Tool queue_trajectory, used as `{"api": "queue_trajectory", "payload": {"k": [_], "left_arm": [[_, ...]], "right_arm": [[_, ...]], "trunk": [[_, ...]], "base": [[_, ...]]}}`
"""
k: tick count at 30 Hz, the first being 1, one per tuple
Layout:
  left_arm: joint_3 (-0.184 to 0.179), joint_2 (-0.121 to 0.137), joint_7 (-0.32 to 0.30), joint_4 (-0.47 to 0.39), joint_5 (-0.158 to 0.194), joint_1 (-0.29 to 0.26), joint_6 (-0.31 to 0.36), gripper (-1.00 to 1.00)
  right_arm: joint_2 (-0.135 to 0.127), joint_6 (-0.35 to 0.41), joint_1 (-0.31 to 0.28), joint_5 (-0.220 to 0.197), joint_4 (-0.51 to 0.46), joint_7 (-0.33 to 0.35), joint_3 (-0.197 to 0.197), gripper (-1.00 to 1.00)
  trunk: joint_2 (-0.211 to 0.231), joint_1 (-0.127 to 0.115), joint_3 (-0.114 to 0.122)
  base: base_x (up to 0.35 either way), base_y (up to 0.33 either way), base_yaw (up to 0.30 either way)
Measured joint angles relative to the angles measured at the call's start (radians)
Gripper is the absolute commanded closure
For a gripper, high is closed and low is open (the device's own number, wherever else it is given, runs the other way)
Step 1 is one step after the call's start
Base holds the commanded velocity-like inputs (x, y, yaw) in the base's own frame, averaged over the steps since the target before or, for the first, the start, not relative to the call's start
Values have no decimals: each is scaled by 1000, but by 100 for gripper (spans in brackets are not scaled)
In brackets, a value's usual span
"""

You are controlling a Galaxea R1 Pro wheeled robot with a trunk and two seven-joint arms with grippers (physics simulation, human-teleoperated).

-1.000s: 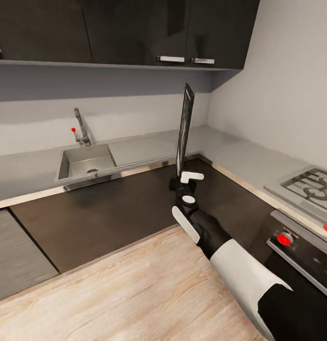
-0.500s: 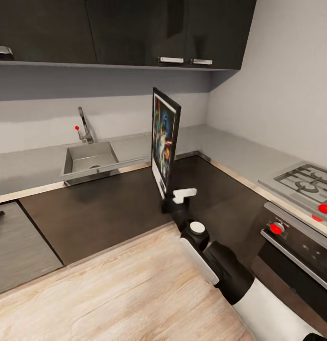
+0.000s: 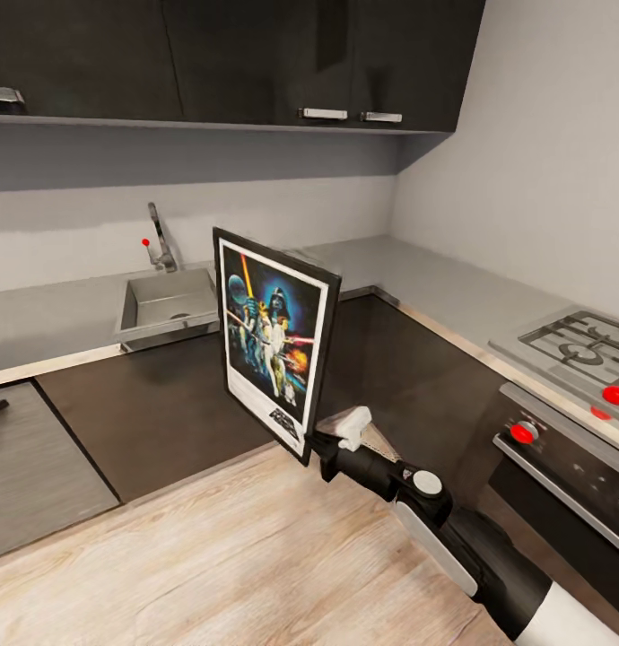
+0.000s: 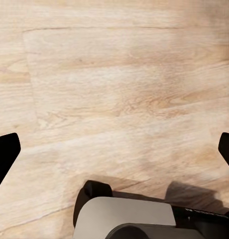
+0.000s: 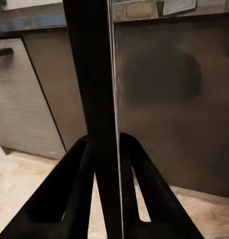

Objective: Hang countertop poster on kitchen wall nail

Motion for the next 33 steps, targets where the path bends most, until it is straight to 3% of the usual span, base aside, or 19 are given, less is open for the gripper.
{"api": "queue_trajectory", "payload": {"k": [7,16,33], "left_arm": [[2,1,-2,1,-1,0,-1,-100],[2,1,-2,13,-2,0,-1,-100],[3,2,-1,21,-2,0,-1,-100]], "right_arm": [[-19,-16,9,0,40,117,-30,100],[-20,-15,10,0,47,133,-38,100],[-18,-12,10,3,48,133,-39,100]], "trunk": [[0,0,0],[0,0,0],[0,0,0]], "base": [[0,0,0],[-138,0,83],[-125,96,284]]}}
